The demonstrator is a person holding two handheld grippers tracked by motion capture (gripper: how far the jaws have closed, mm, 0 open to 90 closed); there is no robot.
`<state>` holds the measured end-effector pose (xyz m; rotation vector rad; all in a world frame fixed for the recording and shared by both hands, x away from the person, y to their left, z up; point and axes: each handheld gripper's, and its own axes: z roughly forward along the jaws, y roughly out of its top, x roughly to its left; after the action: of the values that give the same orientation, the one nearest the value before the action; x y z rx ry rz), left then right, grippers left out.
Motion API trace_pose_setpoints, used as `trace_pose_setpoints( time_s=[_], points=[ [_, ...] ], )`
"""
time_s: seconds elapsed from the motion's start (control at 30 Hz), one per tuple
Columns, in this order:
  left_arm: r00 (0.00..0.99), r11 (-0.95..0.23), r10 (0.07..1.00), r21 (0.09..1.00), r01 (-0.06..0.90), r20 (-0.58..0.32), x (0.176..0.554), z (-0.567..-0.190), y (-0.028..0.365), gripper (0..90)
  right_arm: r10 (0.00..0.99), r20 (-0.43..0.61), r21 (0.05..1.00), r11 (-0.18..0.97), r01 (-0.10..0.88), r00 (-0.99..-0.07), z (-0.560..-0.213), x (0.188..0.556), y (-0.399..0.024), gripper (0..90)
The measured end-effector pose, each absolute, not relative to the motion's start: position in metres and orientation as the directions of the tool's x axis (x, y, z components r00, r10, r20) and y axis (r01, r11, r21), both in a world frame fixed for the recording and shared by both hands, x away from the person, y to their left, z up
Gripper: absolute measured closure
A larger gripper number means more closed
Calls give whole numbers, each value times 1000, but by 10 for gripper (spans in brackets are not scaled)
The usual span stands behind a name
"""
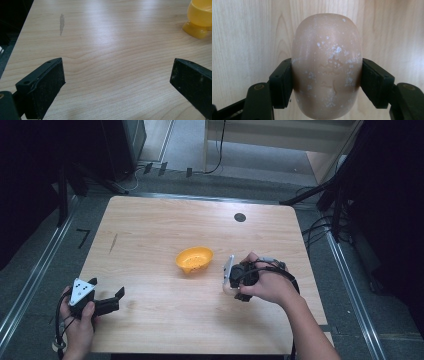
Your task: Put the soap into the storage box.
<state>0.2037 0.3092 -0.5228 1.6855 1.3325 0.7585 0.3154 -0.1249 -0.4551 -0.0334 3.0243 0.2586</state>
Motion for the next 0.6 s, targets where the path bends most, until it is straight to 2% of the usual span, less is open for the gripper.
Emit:
trace_pose_setpoints(
  time_s=[0.6],
  points=[
    [255, -71, 965, 886, 458, -54, 203, -523, 311, 0, -106, -129, 184, 974, -129, -986, -428, 352, -83, 333]
  ],
)
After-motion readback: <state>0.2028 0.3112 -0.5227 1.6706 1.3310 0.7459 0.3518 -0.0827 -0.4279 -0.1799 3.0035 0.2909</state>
